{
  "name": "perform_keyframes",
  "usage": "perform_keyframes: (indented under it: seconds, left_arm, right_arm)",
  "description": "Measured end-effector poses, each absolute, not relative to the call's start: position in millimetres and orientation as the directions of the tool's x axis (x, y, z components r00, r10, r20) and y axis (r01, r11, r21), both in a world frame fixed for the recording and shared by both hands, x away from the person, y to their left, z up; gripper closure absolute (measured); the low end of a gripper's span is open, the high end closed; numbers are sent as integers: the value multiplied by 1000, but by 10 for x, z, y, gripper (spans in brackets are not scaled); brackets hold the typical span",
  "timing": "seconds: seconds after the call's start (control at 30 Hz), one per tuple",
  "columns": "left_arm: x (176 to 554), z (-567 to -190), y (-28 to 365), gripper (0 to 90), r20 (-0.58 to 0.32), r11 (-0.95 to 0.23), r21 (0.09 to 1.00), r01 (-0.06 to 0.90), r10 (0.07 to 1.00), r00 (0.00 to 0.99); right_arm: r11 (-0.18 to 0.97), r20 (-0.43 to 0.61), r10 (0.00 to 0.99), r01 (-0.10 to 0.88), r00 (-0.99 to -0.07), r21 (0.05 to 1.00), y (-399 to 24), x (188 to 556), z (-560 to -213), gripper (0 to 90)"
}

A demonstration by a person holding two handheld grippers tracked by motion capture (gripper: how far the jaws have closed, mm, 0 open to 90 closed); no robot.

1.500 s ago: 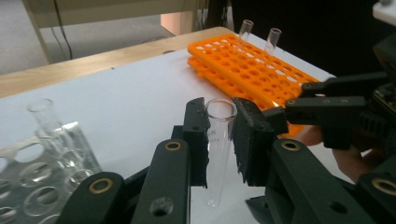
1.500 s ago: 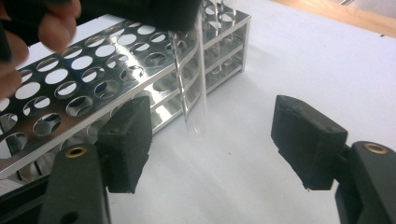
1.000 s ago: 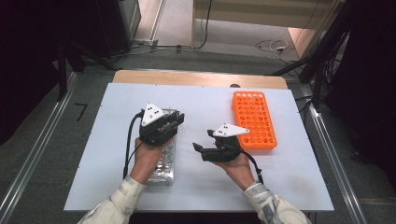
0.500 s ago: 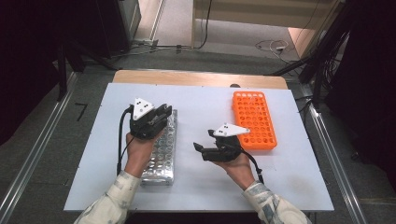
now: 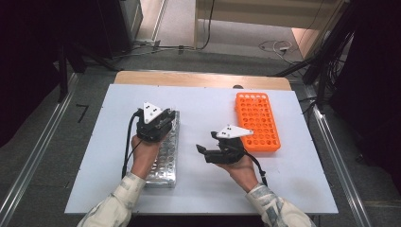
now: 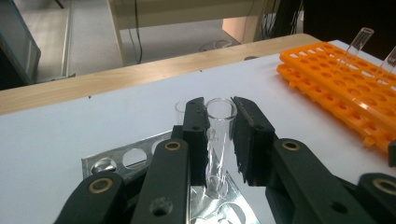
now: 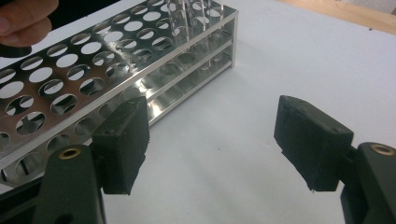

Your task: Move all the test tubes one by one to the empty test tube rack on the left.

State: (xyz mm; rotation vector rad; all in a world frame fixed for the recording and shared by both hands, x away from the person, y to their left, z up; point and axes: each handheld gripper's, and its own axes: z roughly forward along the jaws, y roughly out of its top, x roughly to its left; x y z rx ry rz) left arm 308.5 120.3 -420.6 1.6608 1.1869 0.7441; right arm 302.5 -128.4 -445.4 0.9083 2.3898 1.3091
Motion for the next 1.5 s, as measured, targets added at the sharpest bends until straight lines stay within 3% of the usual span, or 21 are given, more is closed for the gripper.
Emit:
perform_keyframes:
  seconds: [0.67, 0.83, 1.23, 1.5]
  left_arm:
    - [3095, -4286, 1165, 738, -42, -108, 909, 402, 937, 348]
    - [3069, -4256, 1185, 694, -62, -89, 912, 401, 935, 349]
    - [2981, -4177, 1193, 351, -140, -21, 907, 421, 927, 348]
    - [2911, -4156, 1203, 258, -149, -16, 905, 425, 924, 352]
  right_arm:
    - [400, 58, 642, 398, -765, 826, -1299, 3024, -4454, 252]
    - [385, 58, 654, 397, -755, 833, -1352, 3044, -4434, 256]
    - [348, 44, 714, 409, -699, 844, -1655, 3122, -4360, 269]
    - [304, 29, 781, 421, -624, 854, -2000, 3219, -4314, 284]
